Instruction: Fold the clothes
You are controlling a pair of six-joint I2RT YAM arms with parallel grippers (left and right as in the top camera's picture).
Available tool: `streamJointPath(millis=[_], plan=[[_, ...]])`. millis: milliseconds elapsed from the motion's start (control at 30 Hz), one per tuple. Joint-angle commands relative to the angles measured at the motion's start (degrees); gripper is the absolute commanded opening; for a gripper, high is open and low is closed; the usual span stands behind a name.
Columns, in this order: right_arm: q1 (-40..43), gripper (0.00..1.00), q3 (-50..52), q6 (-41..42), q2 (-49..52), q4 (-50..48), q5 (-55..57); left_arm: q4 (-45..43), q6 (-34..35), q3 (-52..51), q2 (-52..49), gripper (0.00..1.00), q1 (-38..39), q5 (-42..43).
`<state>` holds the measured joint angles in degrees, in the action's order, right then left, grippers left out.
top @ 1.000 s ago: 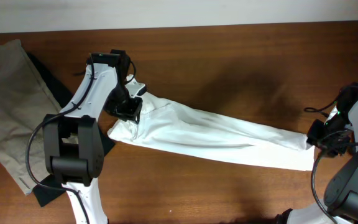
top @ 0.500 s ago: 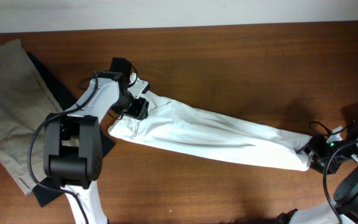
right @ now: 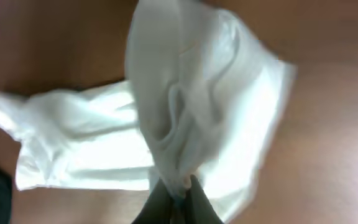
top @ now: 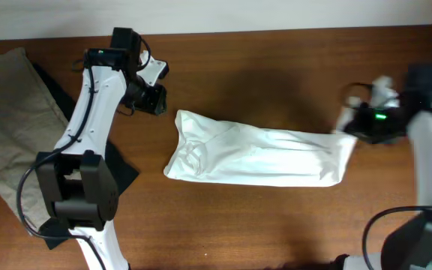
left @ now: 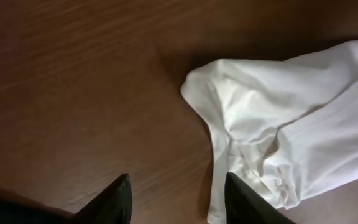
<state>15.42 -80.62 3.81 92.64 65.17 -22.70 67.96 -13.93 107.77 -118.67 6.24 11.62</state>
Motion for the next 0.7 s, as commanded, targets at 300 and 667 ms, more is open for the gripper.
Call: streamJointPath(millis=[300,667], plan=[[-31.41,0.64,0.46,9.99,13.11,1.07,8.61,2.43,-0.26,0.85,1.79,0.70,-1.27,0.61],[-12.57,0.68,-0.09,8.46,-15.28,-0.17,8.41,-26.01,2.78,-33.44,1.25,0.75,4.15,13.97]])
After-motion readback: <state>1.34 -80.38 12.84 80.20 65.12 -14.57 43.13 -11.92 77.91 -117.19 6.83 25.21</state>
